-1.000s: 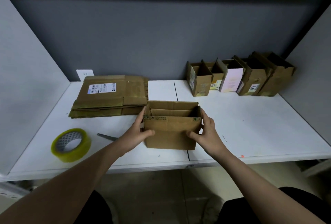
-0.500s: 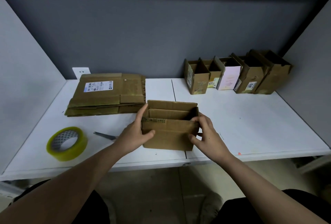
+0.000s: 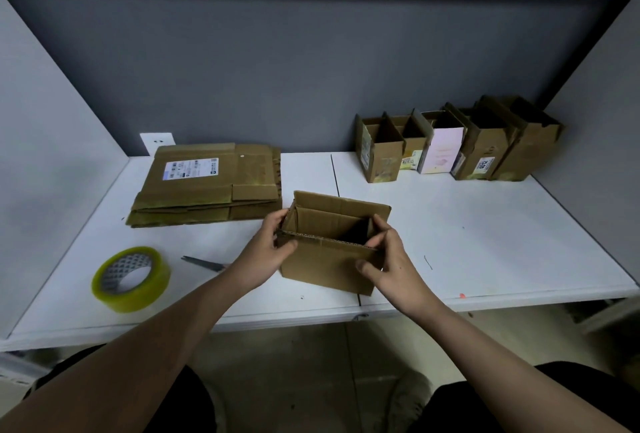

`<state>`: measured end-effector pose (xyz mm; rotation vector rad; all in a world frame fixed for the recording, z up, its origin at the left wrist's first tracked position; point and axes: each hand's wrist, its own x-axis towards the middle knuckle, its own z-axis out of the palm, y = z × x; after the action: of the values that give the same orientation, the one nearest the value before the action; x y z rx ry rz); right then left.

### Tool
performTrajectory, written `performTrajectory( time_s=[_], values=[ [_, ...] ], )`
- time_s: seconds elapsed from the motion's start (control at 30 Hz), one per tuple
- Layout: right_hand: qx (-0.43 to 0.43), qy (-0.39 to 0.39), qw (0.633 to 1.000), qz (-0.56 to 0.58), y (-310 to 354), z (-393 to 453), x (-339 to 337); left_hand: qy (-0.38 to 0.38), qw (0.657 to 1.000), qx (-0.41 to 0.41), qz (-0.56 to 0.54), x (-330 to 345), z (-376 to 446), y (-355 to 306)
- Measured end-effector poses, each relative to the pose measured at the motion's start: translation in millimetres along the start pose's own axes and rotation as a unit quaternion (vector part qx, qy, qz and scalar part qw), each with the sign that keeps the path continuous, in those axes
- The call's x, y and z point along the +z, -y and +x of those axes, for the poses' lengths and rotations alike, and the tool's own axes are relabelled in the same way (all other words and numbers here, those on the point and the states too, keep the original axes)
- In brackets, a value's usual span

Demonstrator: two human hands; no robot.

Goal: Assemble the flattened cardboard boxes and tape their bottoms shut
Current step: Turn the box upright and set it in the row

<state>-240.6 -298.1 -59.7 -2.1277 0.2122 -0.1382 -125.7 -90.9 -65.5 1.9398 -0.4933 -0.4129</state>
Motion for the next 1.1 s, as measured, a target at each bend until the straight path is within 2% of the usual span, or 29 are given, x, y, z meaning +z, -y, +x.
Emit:
performTrajectory(
  time_s=[0.07,0.13,0.27,0.37,0.43,0.5,0.6,0.67,0.7,0.77,0.87,1.0,1.1],
  values=[
    [0.006,-0.006,1.000,0.016,1.8,0.9,0.3,-0.003,0.997,0.030,0.077,-1.1,0.7,2.5],
    [0.004,-0.012,1.000,0.025,0.1,1.6,0.9,-0.009,0.994,0.044,0.096,-0.8,2.1,3.8],
    [0.027,-0.097,0.985,0.140,-2.0,7.8,-2.5,-0.050,0.998,0.014,0.038,0.3,7.3,3.3],
    [0.087,-0.180,0.956,0.214,0.8,17.7,-12.2,-0.130,0.991,-0.042,-0.007,3.8,11.2,0.3],
    [0.112,-0.152,0.967,0.174,-0.3,24.6,-17.9,-0.170,0.980,-0.106,-0.003,6.8,12.7,-3.4],
    [0.117,-0.077,0.982,0.129,-2.2,28.8,-18.8,-0.186,0.969,-0.164,-0.019,12.1,12.3,-5.9],
    [0.103,-0.047,0.990,0.081,0.0,28.7,-13.0,-0.154,0.957,-0.192,-0.154,21.7,6.9,-7.9],
    [0.093,-0.054,0.994,0.023,1.1,25.6,-6.5,-0.082,0.958,-0.164,-0.222,29.8,1.6,-14.7],
    [0.082,-0.054,0.995,-0.011,1.2,23.7,-2.3,-0.047,0.963,-0.146,-0.223,34.0,-0.9,-19.0],
    [0.050,-0.057,0.995,-0.072,1.7,17.6,4.4,-0.013,0.978,-0.117,-0.174,41.8,-2.7,-22.7],
    [0.020,-0.067,0.991,-0.118,4.2,10.2,5.8,-0.025,0.997,-0.070,-0.038,47.7,-5.3,-21.9],
    [-0.038,-0.050,0.983,-0.174,8.3,5.0,0.8,-0.109,0.991,0.047,0.062,41.2,-14.2,-30.6],
    [-0.038,-0.024,0.982,-0.182,9.3,6.7,-2.0,-0.107,0.981,0.076,0.146,37.4,-17.3,-35.1]
  ],
)
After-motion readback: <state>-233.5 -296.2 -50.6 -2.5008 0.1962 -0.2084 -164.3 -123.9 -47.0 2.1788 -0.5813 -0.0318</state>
